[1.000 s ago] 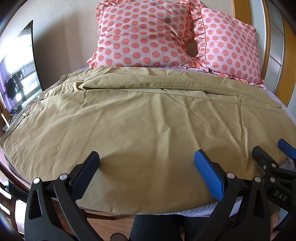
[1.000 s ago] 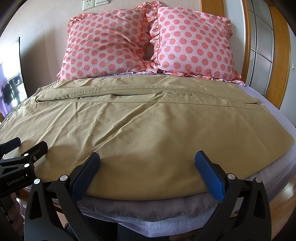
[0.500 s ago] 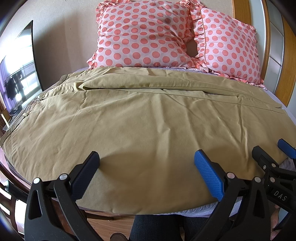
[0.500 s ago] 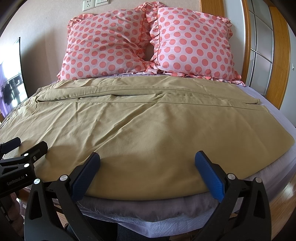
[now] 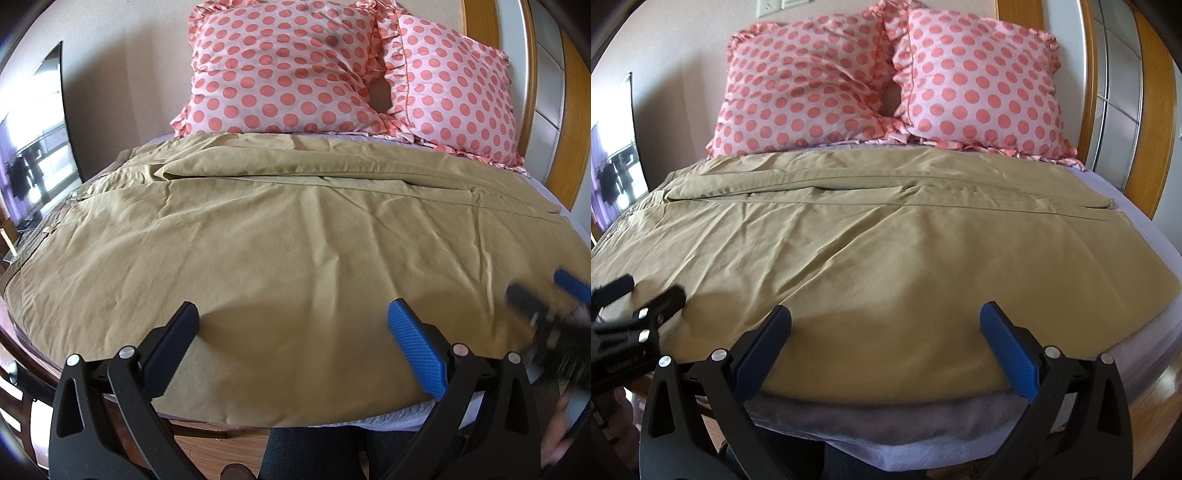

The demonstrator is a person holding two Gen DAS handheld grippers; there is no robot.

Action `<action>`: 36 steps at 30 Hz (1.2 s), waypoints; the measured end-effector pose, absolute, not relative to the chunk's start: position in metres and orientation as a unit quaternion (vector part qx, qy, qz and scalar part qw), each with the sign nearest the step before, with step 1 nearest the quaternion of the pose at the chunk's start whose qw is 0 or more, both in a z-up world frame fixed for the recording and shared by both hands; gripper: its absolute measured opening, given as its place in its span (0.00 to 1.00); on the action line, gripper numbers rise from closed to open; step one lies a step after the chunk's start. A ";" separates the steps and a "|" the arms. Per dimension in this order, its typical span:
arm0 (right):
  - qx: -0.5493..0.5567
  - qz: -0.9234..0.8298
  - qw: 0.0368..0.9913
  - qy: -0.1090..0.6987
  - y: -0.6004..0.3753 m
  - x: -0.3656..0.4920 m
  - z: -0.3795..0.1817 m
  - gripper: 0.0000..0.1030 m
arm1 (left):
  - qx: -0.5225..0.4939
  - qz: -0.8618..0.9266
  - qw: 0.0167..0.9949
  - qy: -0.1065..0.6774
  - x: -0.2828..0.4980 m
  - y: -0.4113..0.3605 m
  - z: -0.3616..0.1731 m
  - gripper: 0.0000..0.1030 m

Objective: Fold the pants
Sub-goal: 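Grasp the khaki cover edge with the right tool and lift it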

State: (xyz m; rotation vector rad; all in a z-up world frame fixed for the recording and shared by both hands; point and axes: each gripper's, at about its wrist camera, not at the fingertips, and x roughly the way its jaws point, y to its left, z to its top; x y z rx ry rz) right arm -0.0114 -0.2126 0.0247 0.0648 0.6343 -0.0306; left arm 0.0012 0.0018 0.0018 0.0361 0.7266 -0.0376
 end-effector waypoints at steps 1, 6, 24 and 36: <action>0.040 -0.018 0.953 0.301 -0.229 -0.001 0.045 0.99 | 0.018 -0.026 0.932 0.360 0.001 -0.002 0.004 0.98; 0.077 -0.065 0.949 0.299 -0.296 0.065 0.103 0.99 | 0.015 -0.042 0.937 0.347 0.013 0.001 0.021 0.98; 0.226 -0.356 0.792 0.441 -0.506 0.352 0.022 0.54 | -0.005 -0.097 0.942 0.321 0.046 0.009 0.039 0.98; 0.388 -0.208 0.862 0.251 -0.554 0.223 0.027 0.04 | -0.034 -0.087 0.948 0.305 0.039 0.027 0.050 0.98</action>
